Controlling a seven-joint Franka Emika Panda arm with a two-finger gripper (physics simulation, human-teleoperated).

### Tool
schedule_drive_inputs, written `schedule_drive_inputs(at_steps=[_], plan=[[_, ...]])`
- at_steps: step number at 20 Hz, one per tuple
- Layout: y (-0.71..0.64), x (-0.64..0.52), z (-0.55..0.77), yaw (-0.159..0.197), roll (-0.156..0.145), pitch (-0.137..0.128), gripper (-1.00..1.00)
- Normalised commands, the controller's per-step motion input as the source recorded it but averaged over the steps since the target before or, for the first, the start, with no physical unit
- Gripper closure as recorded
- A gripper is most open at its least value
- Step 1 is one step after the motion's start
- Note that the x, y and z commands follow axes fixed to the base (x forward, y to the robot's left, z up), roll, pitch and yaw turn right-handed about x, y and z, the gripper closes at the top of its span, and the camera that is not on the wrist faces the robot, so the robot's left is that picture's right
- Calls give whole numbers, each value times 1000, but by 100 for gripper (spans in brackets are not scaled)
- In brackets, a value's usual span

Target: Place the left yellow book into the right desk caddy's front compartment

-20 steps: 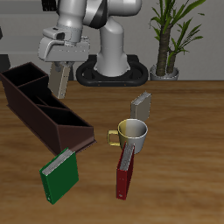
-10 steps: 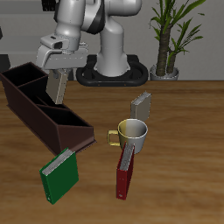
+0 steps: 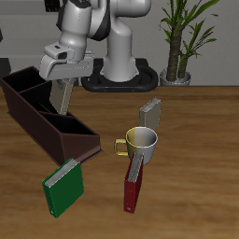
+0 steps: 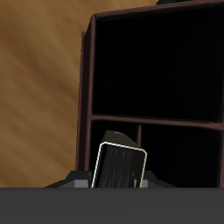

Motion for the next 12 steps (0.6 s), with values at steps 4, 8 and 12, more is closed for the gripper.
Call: schedule_drive_inputs(at_steps=[4, 8, 12], plan=[[-34, 108, -156, -21, -17, 24, 100], [-58, 40, -149, -7, -8, 18, 100], [-37, 13, -114, -8, -7, 24, 100]])
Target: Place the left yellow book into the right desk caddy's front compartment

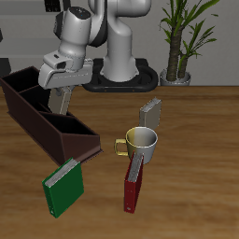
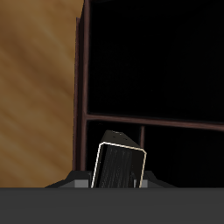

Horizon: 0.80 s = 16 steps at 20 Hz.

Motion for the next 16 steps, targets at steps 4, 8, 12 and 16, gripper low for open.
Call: schedule_drive_inputs(at_steps=[4, 8, 12, 16], plan=[[-10, 45, -193, -16, -2, 39, 100], [-62, 40, -138, -4, -7, 30, 100], [-86, 20, -32, -25, -35, 20, -100], [-69, 5, 29, -20, -25, 3, -100]])
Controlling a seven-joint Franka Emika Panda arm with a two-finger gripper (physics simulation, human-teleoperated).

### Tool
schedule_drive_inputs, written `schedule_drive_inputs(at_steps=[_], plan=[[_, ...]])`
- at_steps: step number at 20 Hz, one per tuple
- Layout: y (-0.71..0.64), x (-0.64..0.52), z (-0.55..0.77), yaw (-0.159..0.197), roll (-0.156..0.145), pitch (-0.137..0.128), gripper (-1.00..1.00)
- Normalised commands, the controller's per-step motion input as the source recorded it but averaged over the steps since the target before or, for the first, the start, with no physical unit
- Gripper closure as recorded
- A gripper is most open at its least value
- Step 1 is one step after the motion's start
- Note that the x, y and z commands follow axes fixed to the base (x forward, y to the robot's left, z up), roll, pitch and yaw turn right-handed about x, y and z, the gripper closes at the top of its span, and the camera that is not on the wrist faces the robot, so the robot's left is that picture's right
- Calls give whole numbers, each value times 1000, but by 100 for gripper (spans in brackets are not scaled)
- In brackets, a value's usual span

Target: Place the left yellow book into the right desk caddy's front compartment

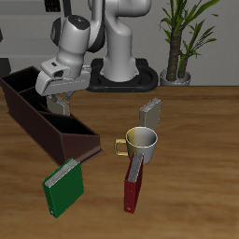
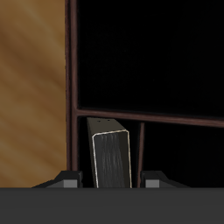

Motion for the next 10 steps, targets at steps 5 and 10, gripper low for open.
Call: schedule_drive_inputs(at_steps=[5, 10], plan=[[44, -48, 68, 2, 17, -12, -100], [60, -63, 213, 1, 15, -28, -100]])
